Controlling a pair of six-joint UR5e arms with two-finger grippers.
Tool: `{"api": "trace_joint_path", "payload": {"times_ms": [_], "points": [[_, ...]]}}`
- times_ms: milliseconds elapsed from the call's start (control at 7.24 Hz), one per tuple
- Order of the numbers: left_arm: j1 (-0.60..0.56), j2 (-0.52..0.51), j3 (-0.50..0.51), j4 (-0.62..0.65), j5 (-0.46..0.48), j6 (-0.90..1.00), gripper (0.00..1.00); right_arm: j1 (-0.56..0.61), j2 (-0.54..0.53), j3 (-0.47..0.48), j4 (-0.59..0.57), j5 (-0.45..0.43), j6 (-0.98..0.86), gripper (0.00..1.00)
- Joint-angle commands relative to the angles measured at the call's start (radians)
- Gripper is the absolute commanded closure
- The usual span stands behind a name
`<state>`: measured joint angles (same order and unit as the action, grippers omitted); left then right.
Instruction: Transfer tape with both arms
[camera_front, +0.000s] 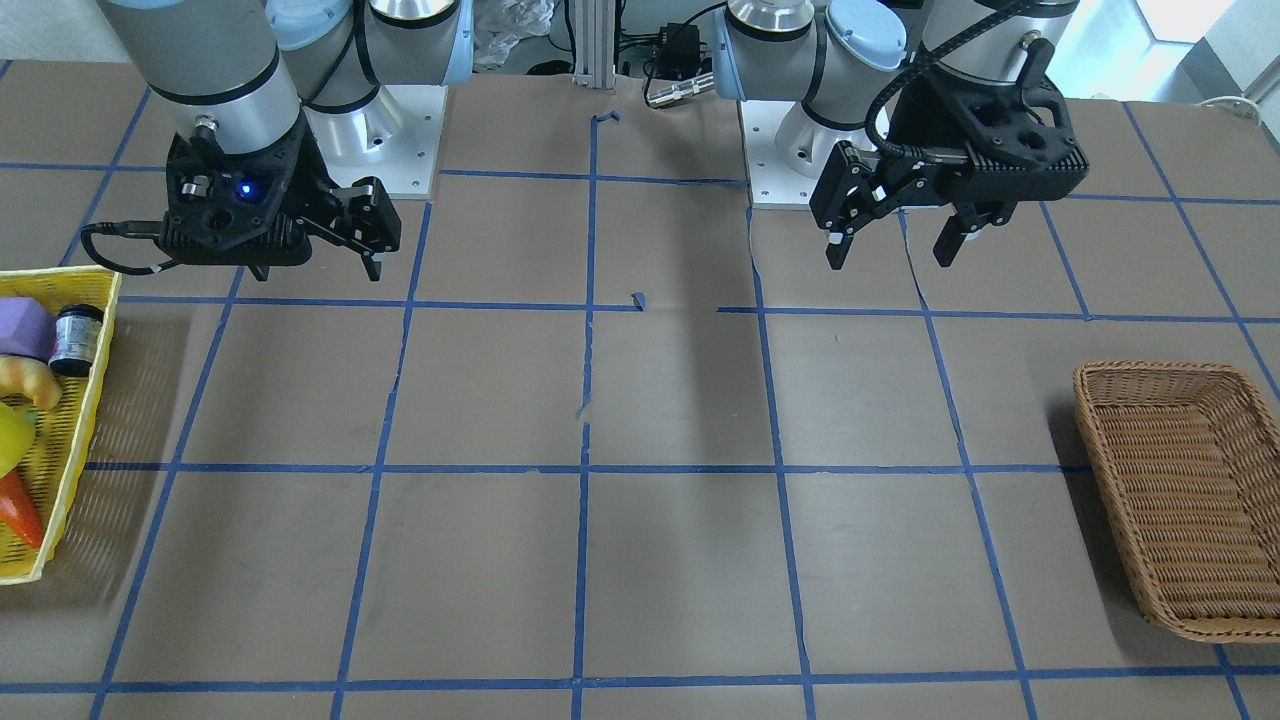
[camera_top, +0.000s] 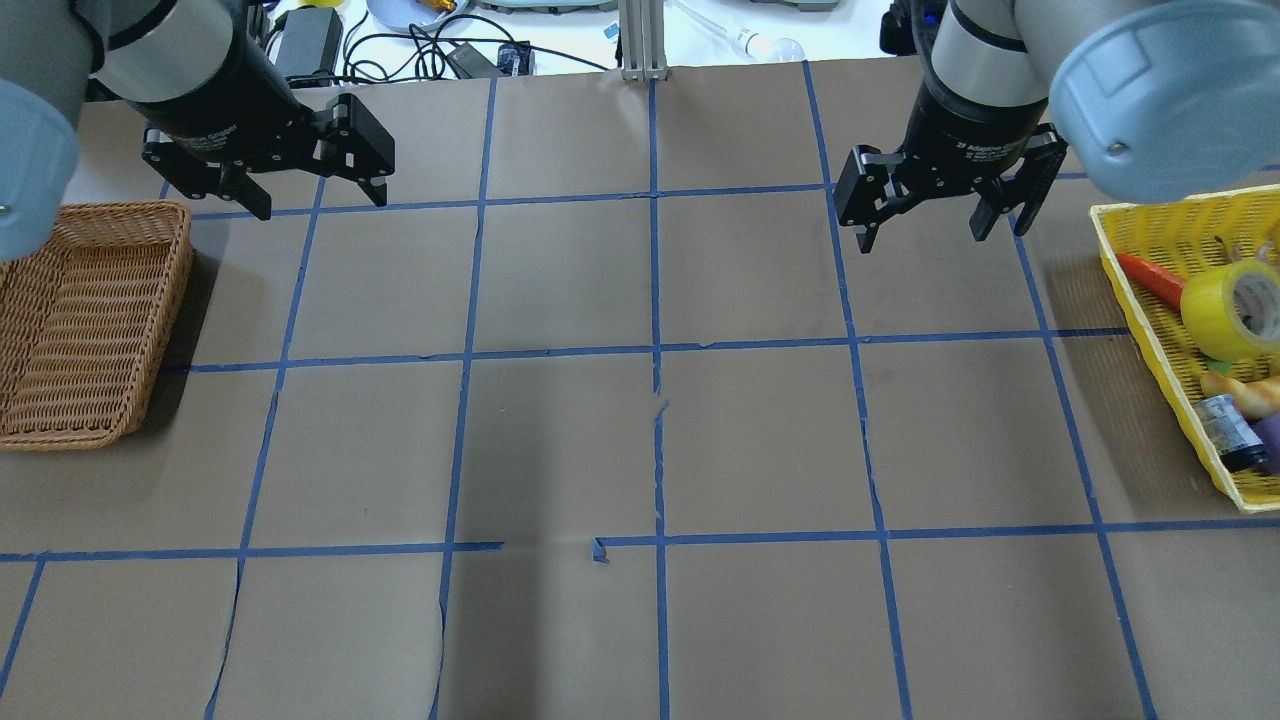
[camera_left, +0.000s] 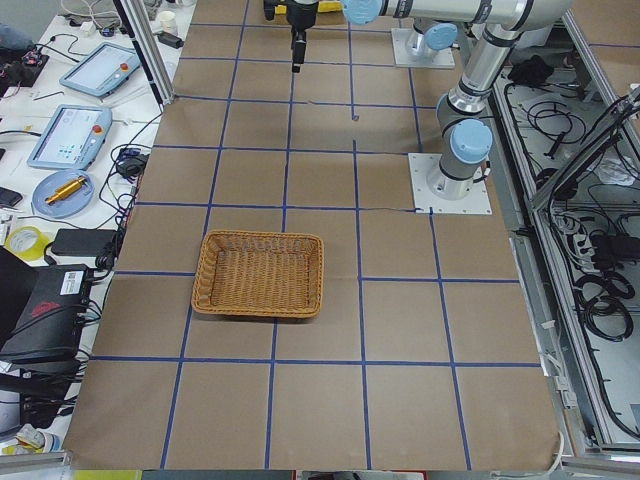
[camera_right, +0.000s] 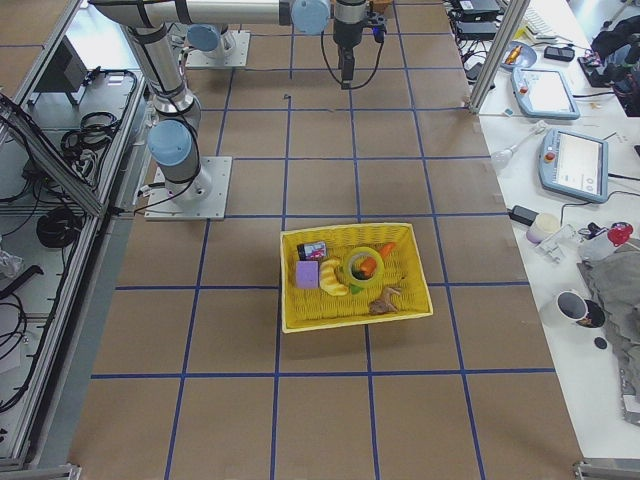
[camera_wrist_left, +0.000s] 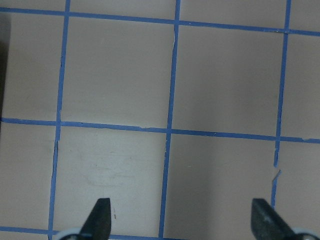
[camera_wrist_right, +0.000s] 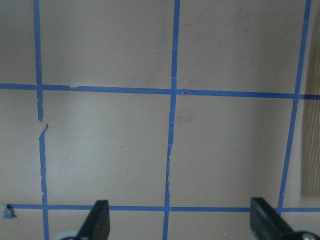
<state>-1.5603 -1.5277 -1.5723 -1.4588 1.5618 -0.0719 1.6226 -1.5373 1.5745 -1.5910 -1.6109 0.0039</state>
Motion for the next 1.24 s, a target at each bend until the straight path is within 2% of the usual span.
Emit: {"api": "trace_joint_path", "payload": {"times_ms": [0,1106], "points": [[0.000,-0.002,0.000,0.000,-0.002,0.000,0.00,-0.001,-0.006,-0.002,-0.001,0.003,0.001,0.00],[-0.001,-0.003,-0.002,0.000,-0.003,-0.003,0.00,0.000,-0.006,0.002,-0.010,-0.004,-0.002,0.00]]}}
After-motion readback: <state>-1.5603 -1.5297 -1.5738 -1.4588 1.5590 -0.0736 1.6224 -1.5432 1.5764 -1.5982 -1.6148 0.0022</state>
